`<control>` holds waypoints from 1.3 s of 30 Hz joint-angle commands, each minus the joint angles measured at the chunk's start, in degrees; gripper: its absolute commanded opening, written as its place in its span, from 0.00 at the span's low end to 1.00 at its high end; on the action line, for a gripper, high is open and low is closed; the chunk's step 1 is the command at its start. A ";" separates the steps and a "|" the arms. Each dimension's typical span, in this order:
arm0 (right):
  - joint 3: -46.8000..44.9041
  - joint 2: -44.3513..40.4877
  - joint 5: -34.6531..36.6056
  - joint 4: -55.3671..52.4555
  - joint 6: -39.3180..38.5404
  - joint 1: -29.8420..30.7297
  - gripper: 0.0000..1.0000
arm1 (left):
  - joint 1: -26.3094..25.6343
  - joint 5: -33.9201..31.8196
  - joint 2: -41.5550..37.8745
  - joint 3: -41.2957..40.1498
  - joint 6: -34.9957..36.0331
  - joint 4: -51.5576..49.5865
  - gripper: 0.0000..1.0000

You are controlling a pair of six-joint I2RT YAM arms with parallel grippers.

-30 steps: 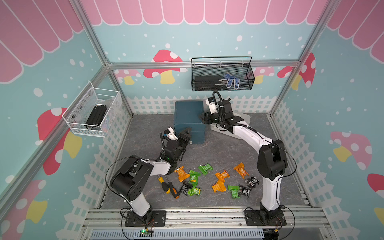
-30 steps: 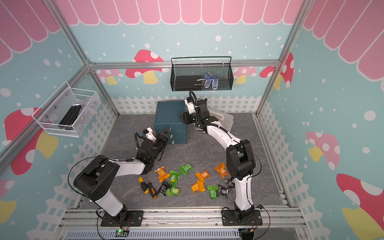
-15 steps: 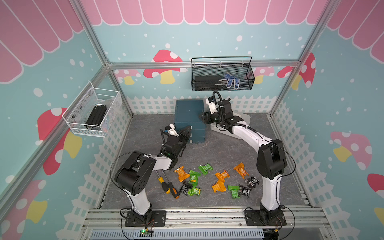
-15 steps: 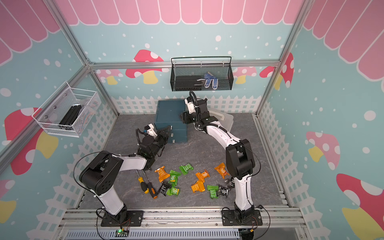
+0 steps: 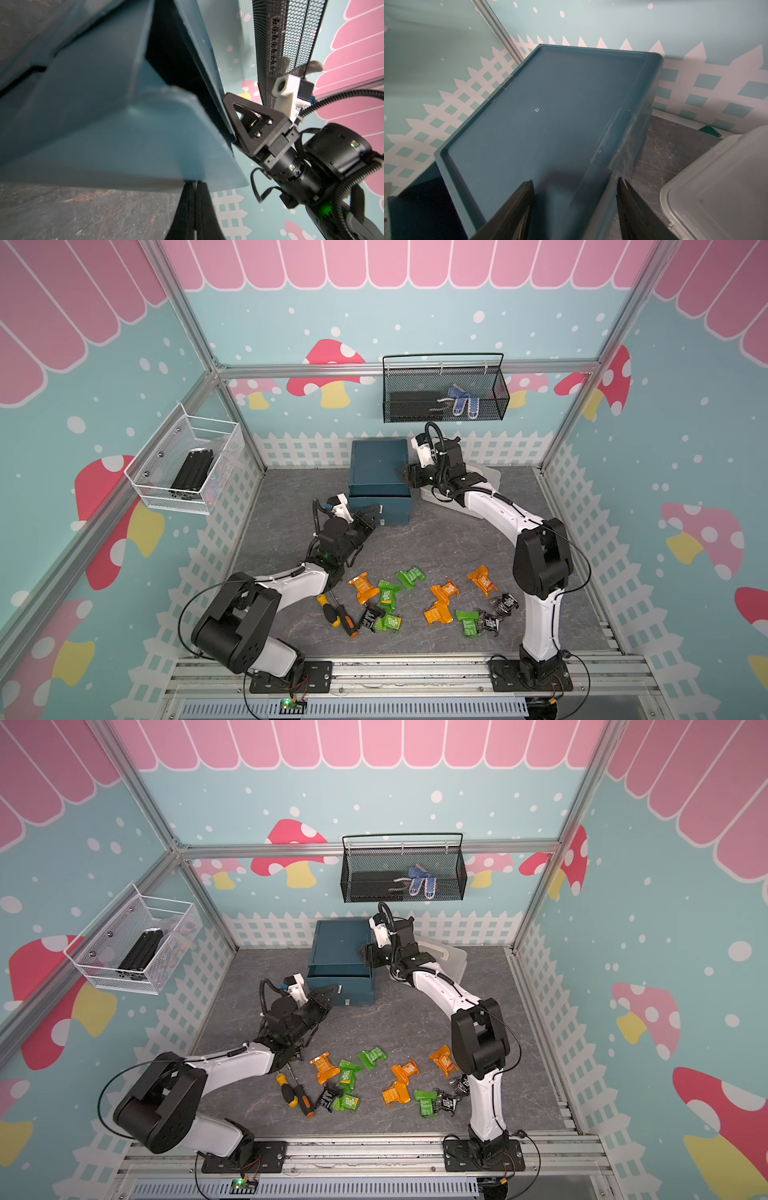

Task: Place the cookies into the drawer by color
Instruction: Open the drawer in the storage box.

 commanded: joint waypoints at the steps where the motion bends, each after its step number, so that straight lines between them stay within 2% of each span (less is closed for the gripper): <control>1: 0.74 0.67 1.13 -4.29 0.18 0.35 0.65 | -1.09 1.41 -4.22 -3.33 1.96 -4.05 0.00; 10: 1.80 1.07 1.24 -5.49 0.45 0.37 0.65 | -2.92 0.89 -14.38 -6.48 5.19 -13.52 0.00; 12: 1.80 1.18 0.64 -5.38 0.45 0.38 0.65 | -3.77 -0.78 -13.78 -6.20 6.22 -14.64 0.00; 15: 1.91 1.45 0.46 -5.25 0.45 0.38 0.65 | -3.97 0.73 -12.77 -7.51 5.08 -11.21 0.00; 19: 1.49 1.22 0.24 -5.36 0.27 0.41 0.65 | -4.24 0.46 -16.77 -7.20 6.05 -16.34 0.00; 26: 1.87 1.40 0.16 -5.45 0.05 0.36 0.65 | -5.19 -1.36 -18.46 -8.63 6.45 -17.60 0.00; 28: 1.97 1.67 -0.26 -5.45 0.26 0.37 0.65 | -4.87 -2.38 -17.68 -8.38 7.11 -18.70 0.06; 33: 1.56 1.53 -0.29 -5.70 0.21 0.38 0.65 | -4.08 0.19 -13.91 -8.22 6.91 -15.16 0.22; 39: 0.93 0.85 -0.68 -5.49 0.44 0.46 0.65 | -3.97 -1.22 -15.74 -8.37 7.87 -15.85 0.40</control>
